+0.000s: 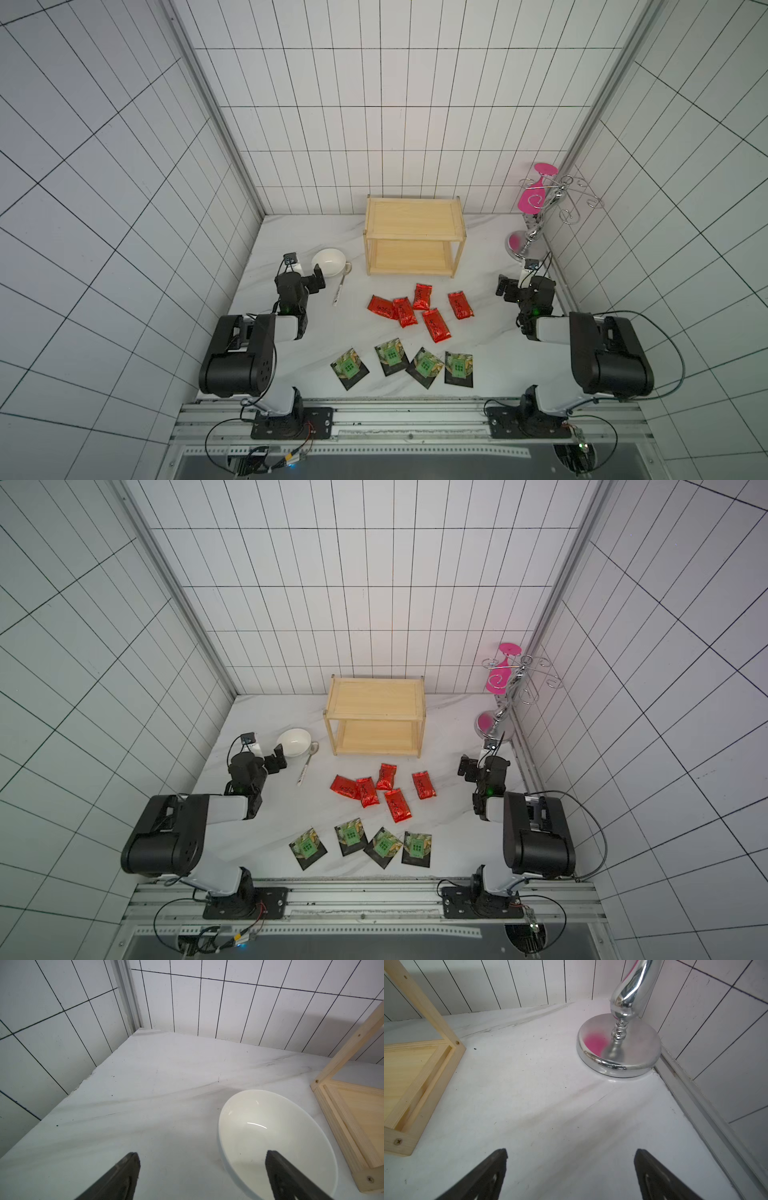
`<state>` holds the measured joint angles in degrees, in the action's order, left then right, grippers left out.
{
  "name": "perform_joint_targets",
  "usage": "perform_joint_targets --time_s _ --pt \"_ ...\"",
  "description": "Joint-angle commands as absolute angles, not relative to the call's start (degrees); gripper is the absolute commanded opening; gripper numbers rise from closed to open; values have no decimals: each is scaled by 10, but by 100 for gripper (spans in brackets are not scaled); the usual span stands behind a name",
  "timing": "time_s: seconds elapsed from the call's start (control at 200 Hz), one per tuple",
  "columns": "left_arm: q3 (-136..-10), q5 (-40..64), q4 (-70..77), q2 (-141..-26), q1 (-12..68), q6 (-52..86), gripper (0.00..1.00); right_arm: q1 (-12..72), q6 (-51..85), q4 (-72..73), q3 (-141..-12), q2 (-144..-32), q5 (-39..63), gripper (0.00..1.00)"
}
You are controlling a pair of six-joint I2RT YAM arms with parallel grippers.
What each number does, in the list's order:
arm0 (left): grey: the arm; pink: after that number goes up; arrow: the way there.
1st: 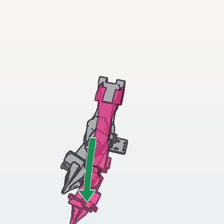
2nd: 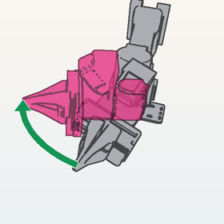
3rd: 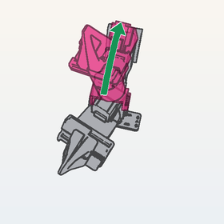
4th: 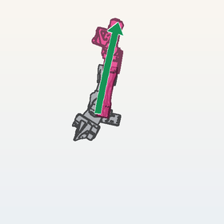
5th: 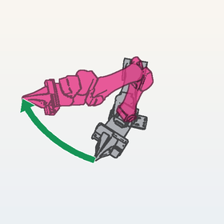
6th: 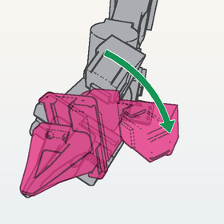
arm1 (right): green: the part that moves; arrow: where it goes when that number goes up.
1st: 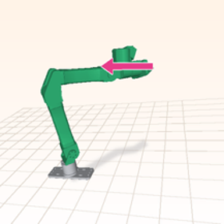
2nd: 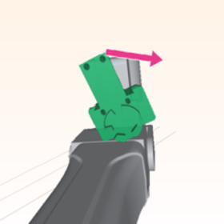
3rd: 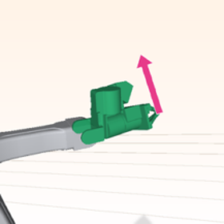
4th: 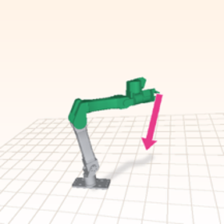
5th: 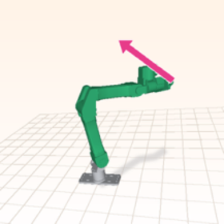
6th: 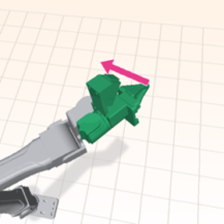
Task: Place the tea bags on the shelf by color
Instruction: Move the shelf to the center of the board.
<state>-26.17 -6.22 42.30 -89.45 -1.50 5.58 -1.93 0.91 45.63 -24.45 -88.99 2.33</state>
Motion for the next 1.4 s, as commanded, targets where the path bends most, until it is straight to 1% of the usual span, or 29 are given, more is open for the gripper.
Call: perform_joint_targets --time_s 0.0,0.385,0.43,0.49,0.515,0.56,0.62,0.69,0.765,0.815,0.845,0.884,0.964,1.009,1.089,1.154,1.289,1.394 --pt "-260 -66 433 -893 -14 58 98 -24 12 452 -254 -884 26 99" --pt "-261 -62 433 -893 -17 59 98 -24 13 455 -253 -884 23 99" --pt "-262 -64 433 -893 -17 62 98 -18 21 453 -254 -879 -20 99" --pt "-260 -70 434 -892 -17 63 98 4 42 438 -256 -850 -141 99" --pt "-259 -101 438 -888 -14 70 98 17 39 398 -265 -822 -178 99" --pt "-261 -199 431 -872 -9 98 98 44 29 312 -288 -769 -210 99" --pt "-290 -300 334 -837 -8 145 97 73 73 231 -320 -719 -241 99" --pt "-338 -329 189 -784 4 172 98 106 94 149 -354 -670 -241 99" --pt "-376 -381 124 -756 37 190 98 146 107 100 -378 -624 -252 99" --pt "-422 -400 40 -741 60 227 97 168 130 63 -403 -599 -226 99" --pt "-459 -390 -17 -735 69 249 97 178 146 45 -421 -591 -213 99" --pt "-508 -349 -81 -731 78 268 98 187 169 20 -448 -591 -181 100" --pt "-583 -252 -145 -736 98 302 98 196 199 -15 -518 -625 -103 99" --pt "-616 -197 -152 -749 116 310 98 196 214 -33 -560 -657 -60 99" --pt "-670 -135 -157 -782 154 307 98 194 238 -72 -636 -718 -9 100" --pt "-717 -115 -167 -813 186 302 98 195 243 -105 -691 -764 19 100" --pt "-785 -57 -169 -879 215 310 98 193 264 -115 -739 -836 53 99" --pt "-816 -22 -173 -923 217 330 98 193 275 -110 -751 -872 66 94"
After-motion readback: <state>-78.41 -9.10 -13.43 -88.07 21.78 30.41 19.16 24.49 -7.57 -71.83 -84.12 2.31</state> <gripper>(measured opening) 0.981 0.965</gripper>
